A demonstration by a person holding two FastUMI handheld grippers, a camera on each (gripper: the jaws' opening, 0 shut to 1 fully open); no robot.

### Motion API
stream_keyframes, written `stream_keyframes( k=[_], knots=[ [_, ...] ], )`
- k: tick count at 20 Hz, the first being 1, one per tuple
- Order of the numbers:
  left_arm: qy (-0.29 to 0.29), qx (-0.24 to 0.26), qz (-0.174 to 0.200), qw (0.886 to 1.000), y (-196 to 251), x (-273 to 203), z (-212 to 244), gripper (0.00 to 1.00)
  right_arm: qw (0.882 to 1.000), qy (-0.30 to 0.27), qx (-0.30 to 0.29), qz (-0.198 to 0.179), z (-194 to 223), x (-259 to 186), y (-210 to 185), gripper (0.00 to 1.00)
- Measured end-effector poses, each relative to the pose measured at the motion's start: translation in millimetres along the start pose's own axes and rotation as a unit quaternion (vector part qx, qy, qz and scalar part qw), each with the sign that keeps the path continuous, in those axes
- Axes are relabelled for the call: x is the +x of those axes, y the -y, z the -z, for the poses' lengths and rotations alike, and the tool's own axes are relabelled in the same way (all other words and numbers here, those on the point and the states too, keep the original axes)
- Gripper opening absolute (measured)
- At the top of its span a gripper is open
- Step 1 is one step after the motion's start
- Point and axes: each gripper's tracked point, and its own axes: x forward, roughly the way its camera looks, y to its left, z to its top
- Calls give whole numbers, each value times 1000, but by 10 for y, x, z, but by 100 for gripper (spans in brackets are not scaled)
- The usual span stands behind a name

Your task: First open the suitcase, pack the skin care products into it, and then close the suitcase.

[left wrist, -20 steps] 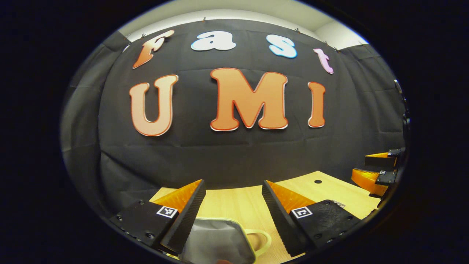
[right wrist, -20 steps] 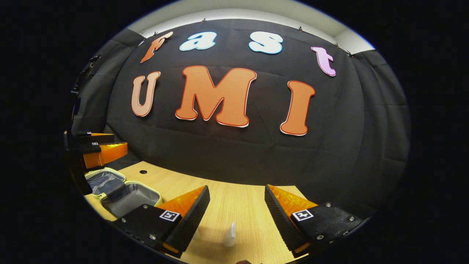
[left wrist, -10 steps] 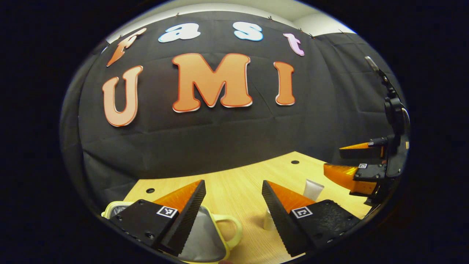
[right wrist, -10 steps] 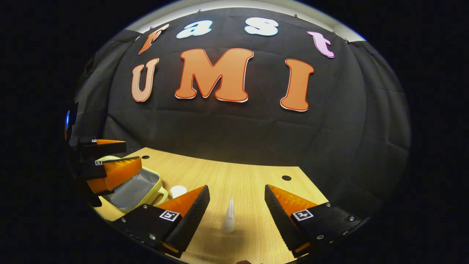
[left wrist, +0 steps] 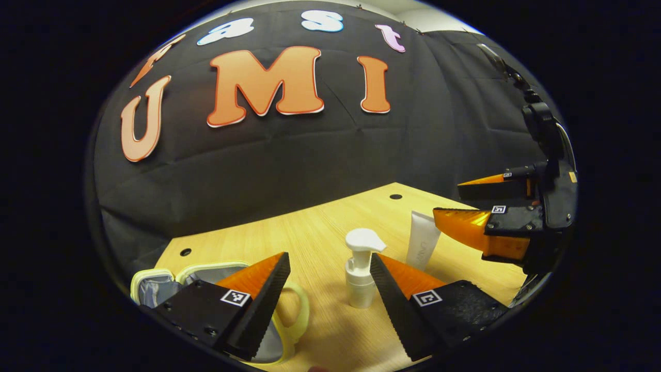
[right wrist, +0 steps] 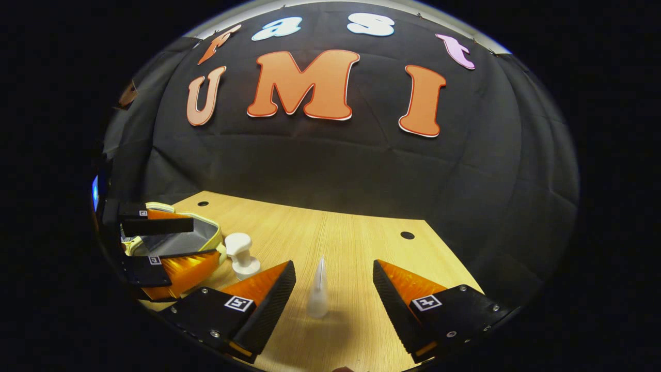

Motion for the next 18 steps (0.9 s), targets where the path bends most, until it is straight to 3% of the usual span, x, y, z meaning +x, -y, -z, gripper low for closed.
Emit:
stream_keyframes(
  k=[7, 14, 18],
  knots=[
    [-56, 5, 39, 998, 282, 472, 595, 98, 1000, -16, -14, -7, 159, 55, -2, 96],
    [-65, -30, 61, 996, 382, 870, 803, 99, 999, -40, -18, -9, 348, 110, 98, 96],
    [-69, -58, 72, 993, 413, 931, 808, 77, 998, -56, -21, -20, 485, 158, 79, 96]
  ],
)
